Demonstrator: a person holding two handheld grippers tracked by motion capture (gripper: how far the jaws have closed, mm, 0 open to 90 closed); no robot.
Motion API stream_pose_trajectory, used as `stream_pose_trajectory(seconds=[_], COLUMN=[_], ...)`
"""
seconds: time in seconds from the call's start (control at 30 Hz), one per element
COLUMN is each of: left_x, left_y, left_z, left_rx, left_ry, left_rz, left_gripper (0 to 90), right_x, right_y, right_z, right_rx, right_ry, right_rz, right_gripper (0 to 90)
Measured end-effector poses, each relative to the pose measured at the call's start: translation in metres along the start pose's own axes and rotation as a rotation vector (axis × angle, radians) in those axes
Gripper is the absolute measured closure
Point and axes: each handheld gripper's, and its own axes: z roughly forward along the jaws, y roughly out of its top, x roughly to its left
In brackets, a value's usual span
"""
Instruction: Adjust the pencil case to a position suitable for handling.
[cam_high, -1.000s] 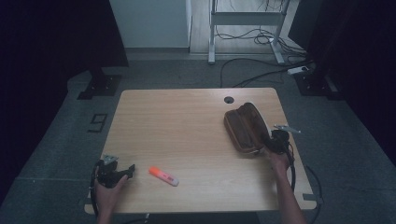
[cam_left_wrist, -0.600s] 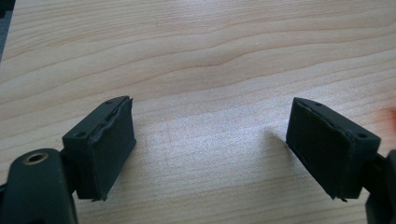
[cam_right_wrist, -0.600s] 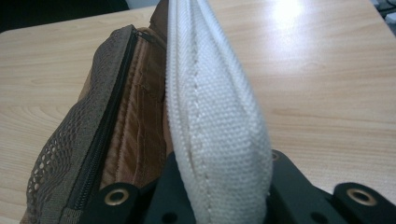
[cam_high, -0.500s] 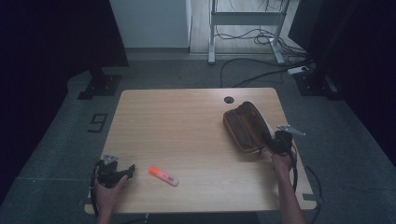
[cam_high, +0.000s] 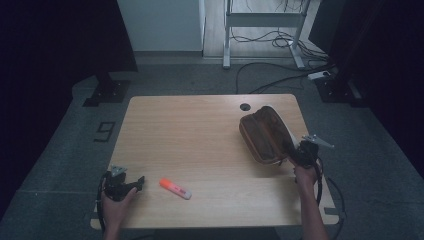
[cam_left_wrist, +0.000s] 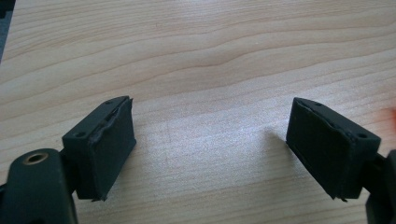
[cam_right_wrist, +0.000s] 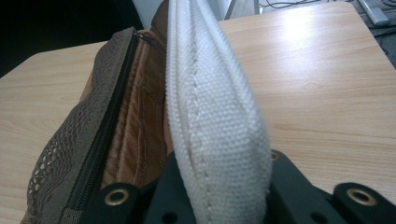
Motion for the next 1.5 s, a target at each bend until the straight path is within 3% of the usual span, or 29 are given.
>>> stream_pose_trajectory(seconds=[0.87, 1.03, 1.5], left_x=[0.002, 0.001, 0.001], left_y=[0.000, 0.000, 0.000], left_z=[-0.001, 0.000, 0.000], left_rx=[-0.004, -0.002, -0.003], left_ry=[-0.014, -0.009, -0.007], left_rz=[-0.010, -0.005, -0.003], left_gripper=[15.3, 15.3, 15.2], right_x=[0.030, 0.034, 0.048], right_y=[0.008, 0.008, 0.004], right_z=[-0.013, -0.013, -0.007], right_rx=[-0.019, -0.016, 0.001], right_ry=[0.111, 0.117, 0.195], right_rz=[-0.084, -0.091, -0.127], right_gripper=[82.8, 82.8, 82.8])
